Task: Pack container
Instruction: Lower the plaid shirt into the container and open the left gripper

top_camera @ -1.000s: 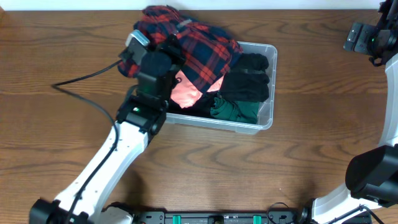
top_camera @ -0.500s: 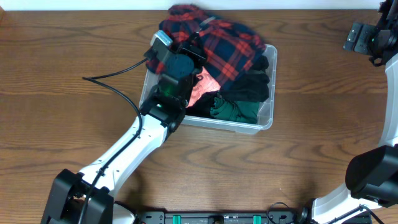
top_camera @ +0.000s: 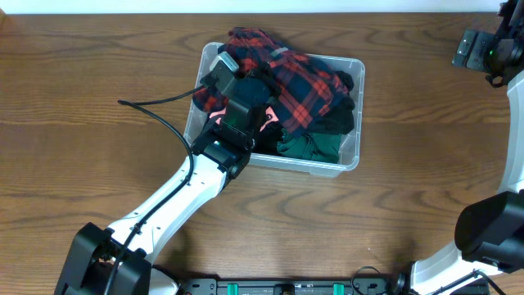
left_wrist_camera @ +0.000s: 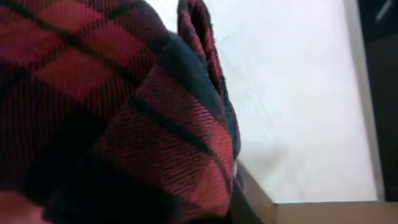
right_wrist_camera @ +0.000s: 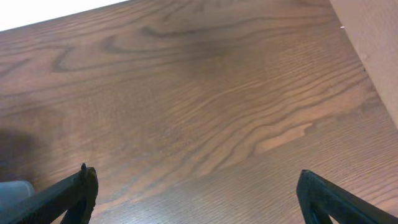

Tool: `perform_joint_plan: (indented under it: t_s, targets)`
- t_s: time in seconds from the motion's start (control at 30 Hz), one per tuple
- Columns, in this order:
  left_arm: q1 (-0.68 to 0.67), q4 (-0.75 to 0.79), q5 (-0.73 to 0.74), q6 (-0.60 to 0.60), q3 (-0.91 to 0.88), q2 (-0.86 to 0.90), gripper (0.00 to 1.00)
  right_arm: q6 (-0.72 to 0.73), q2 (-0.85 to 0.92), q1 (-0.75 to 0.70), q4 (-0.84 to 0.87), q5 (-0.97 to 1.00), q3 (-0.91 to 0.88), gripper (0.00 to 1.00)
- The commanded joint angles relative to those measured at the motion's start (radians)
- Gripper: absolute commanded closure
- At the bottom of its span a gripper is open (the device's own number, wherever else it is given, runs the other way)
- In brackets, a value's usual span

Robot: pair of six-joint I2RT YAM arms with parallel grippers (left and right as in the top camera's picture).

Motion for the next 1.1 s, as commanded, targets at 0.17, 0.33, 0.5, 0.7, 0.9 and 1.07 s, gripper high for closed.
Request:
perform_joint_plan:
  t_s: [0.17, 0.33, 0.5, 0.7, 0.9, 1.07]
  targets:
    - [0.002, -0.090, -0.029, 0.013, 0.032, -0.020, 0.93, 0.014, 0.008, -0.005, -0.002, -0.001, -0.006, 0.01]
    - [0.002, -0.154, 0.006, 0.014, 0.032, -0.020, 0.39, 0.014, 0.008, -0.005, -0.002, -0.001, -0.006, 0.01]
    - [0.002, -0.247, 0.077, 0.017, 0.032, -0.021, 0.23, 0.014, 0.008, -0.005, -0.002, -0.001, -0.006, 0.01]
    - [0.002, -0.399, 0.183, 0.090, 0.032, -0.031, 0.15, 0.014, 0.008, -0.005, -0.002, -0.001, -0.006, 0.01]
    - [0.002, -0.543, 0.185, 0.154, 0.032, -0.110, 0.16, 0.014, 0.008, -0.005, -0.002, -0.001, -0.006, 0.01]
    - [-0.014, -0.576, 0.183, 0.184, 0.032, -0.220, 0.16, 0.014, 0.008, -0.005, -0.002, -0.001, -0.006, 0.01]
